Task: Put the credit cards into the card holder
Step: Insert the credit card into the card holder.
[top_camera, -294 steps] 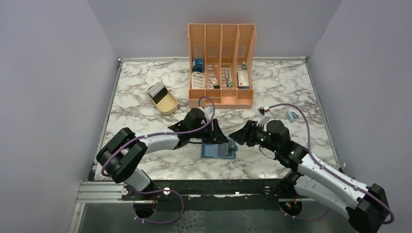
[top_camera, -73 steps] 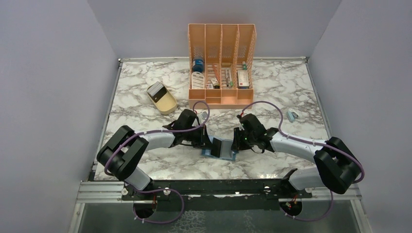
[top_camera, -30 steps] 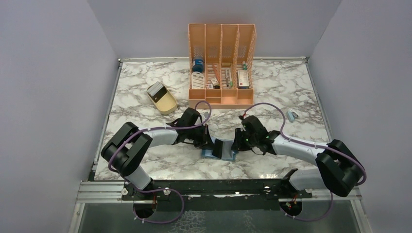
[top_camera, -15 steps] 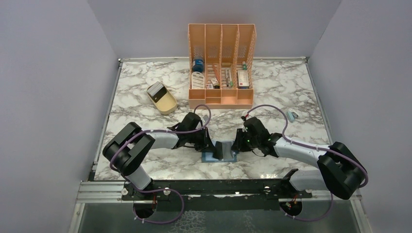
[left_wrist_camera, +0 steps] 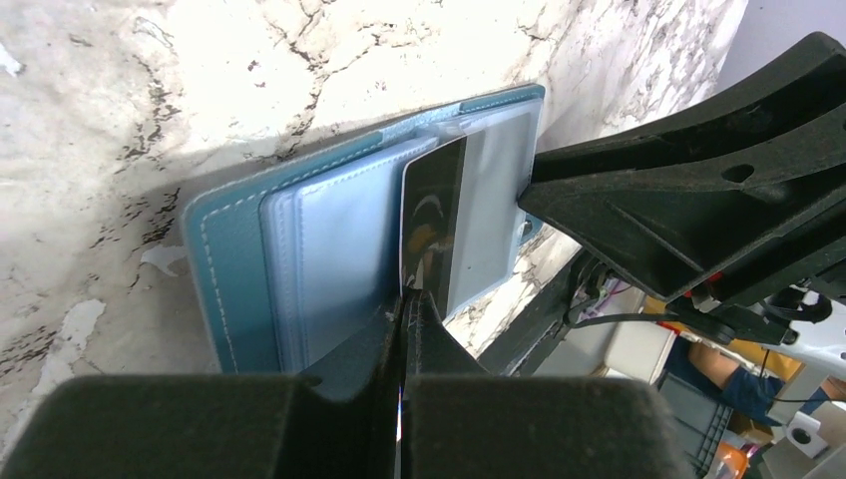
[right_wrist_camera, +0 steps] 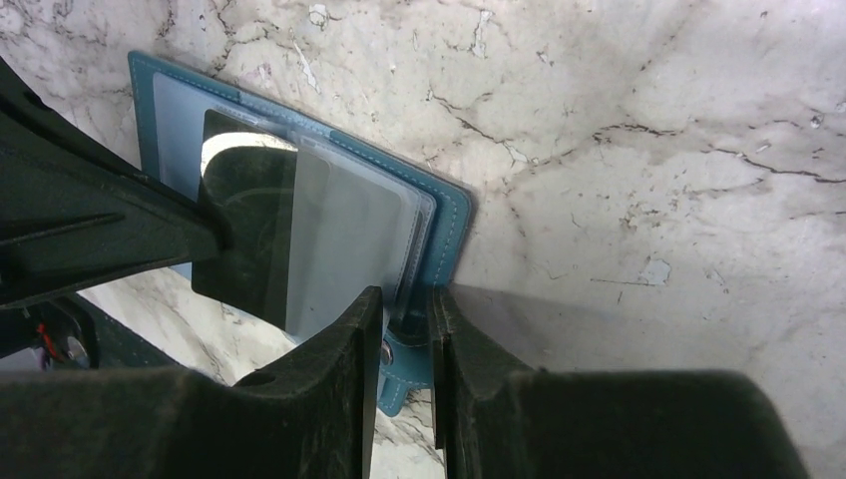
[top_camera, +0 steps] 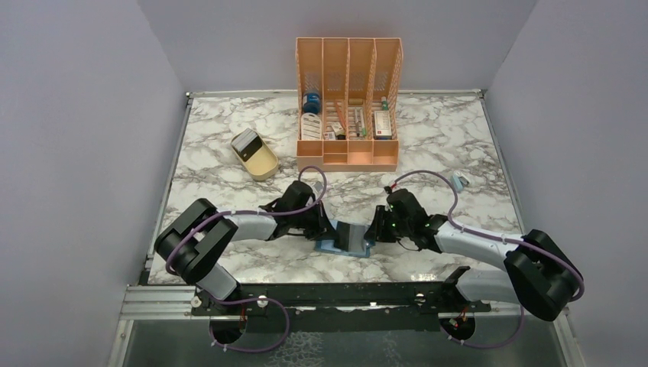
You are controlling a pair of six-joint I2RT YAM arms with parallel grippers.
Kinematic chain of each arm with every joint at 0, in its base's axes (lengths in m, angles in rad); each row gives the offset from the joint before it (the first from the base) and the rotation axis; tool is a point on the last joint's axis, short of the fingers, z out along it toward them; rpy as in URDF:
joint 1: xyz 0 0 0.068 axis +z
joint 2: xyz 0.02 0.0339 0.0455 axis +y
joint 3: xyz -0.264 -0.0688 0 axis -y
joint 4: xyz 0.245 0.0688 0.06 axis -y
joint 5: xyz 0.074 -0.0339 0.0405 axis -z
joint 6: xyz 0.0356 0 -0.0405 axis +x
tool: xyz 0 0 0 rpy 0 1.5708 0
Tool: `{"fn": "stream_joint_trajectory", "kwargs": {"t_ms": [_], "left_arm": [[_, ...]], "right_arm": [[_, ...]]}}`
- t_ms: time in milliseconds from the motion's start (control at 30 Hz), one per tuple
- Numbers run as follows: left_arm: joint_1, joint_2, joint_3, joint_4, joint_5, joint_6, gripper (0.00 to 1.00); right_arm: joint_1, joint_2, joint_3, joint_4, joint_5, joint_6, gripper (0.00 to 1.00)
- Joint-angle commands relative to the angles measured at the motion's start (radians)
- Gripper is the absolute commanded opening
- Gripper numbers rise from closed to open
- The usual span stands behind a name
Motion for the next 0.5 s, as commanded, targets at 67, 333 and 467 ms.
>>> {"fn": "stream_joint_trajectory", "kwargs": {"t_ms": [67,333,467], "left_arm": [[-0.009,-0.010,-0.020,0.013,-0.086,-0.014,0.00],[-0.051,0.027,-0.002,0.041,-0.040,0.009,0.00],[-0.063,0.030,-0.005,0.040,-0.035,0.000,0.00]], "right_arm": [[0.011,-0.016,-0.041,-0.034,-0.039,0.053,0.23],[0.012,-0.014,-0.043,-0.019,-0.044,0.075,0.23],[0.012,-0.023,-0.038,-0.017,-0.037,0.086,0.23]]}}
